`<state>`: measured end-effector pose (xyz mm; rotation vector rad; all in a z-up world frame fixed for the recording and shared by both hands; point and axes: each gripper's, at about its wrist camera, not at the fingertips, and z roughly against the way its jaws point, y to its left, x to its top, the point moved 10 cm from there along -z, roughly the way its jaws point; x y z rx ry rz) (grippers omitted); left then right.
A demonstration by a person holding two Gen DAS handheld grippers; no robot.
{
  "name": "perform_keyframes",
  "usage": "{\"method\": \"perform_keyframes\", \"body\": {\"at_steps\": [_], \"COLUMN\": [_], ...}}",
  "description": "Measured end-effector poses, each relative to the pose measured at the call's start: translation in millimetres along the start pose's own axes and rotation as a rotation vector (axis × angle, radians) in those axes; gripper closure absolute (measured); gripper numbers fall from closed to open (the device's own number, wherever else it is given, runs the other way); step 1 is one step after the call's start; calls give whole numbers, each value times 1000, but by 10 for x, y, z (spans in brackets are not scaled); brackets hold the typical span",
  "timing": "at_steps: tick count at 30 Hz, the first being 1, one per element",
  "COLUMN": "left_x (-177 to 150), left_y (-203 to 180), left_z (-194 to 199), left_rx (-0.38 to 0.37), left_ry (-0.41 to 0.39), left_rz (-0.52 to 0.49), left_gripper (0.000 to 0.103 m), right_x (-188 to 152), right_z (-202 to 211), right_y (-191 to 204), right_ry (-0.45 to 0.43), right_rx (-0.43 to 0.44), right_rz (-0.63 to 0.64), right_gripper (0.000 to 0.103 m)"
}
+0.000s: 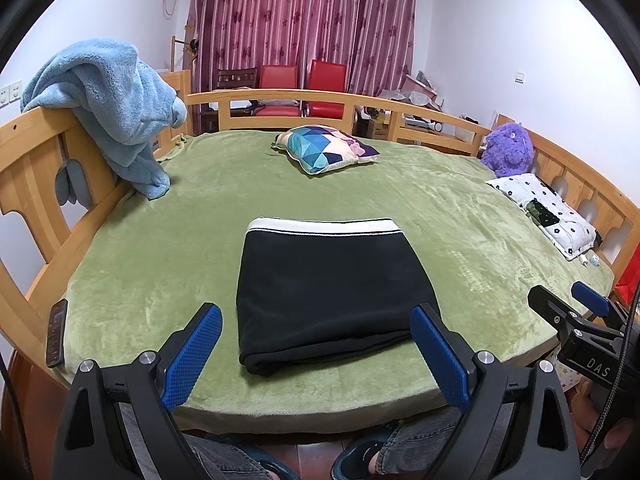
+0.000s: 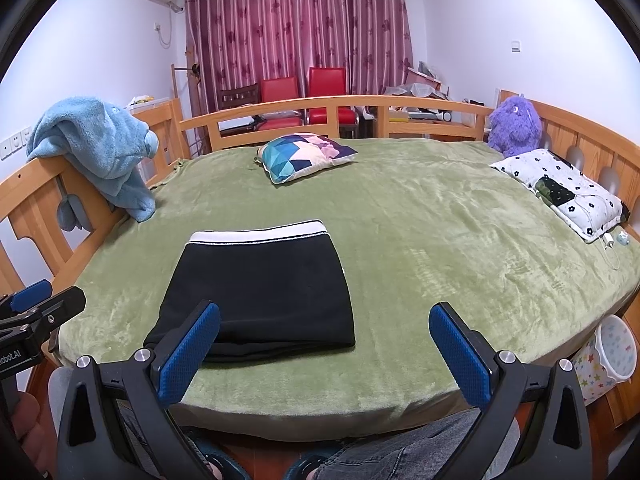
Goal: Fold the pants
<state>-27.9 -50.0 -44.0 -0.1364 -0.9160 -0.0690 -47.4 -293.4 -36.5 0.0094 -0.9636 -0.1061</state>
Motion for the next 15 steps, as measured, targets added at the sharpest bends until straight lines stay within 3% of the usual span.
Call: {"method": "perform_keyframes", "body": {"at_steps": [15], "left_x": [13], "left_y": [-6], "left_z": [-22], "left_rx": [-2], "left_ry": [-2], "left_rz": [-10], "left_gripper": [7], "right_x": [7], "right_z": [-4], "right_y": [42], "right_ry": [-4], "right_rx": [4], "right_rz": [-1], "right_gripper": [1]}}
